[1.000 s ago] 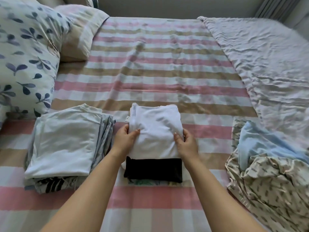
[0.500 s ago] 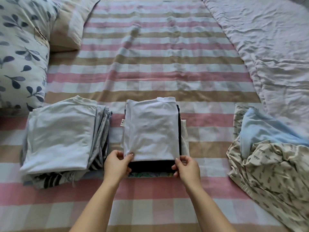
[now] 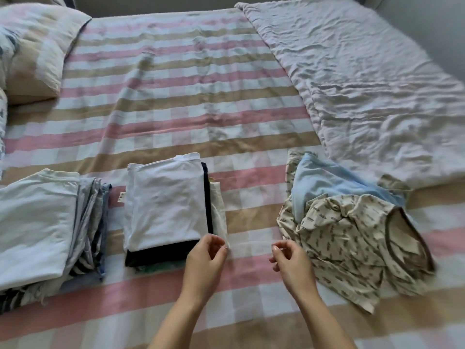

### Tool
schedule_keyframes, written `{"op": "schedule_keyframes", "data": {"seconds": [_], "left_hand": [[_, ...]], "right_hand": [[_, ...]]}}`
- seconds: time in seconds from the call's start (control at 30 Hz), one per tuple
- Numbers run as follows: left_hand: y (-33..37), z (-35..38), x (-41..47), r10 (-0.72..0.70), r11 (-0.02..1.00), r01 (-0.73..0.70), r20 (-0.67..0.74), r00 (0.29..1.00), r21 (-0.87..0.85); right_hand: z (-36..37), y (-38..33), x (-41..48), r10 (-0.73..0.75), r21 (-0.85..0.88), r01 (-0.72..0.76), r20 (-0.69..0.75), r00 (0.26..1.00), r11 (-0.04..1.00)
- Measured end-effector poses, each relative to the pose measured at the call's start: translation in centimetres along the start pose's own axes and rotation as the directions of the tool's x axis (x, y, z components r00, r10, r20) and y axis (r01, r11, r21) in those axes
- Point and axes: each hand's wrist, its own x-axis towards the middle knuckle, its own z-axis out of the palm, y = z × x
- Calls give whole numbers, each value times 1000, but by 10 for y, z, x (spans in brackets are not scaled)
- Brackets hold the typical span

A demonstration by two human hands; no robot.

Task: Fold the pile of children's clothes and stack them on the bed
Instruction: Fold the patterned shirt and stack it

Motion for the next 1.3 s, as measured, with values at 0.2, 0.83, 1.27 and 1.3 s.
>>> {"op": "schedule_keyframes", "data": {"seconds": [0.2, 0.83, 1.27, 1.3], "left_hand": [[50, 104, -3, 222, 948, -272, 274, 936, 162], [116, 276, 48, 516, 616, -643, 385, 765, 455], [72, 81, -72, 363, 917, -367, -57, 930, -154], [64, 66, -84, 330, 927, -339, -79, 941, -162]], "right_hand": [[-97, 33, 14, -94, -266, 52, -148, 985, 963], [-209, 130, 46, -221, -483, -28, -451, 865, 875], [-150, 27, -74, -492, -137, 477, -115, 863, 868], [-142, 23, -86, -495, -126, 484, -80, 865, 866]]}}
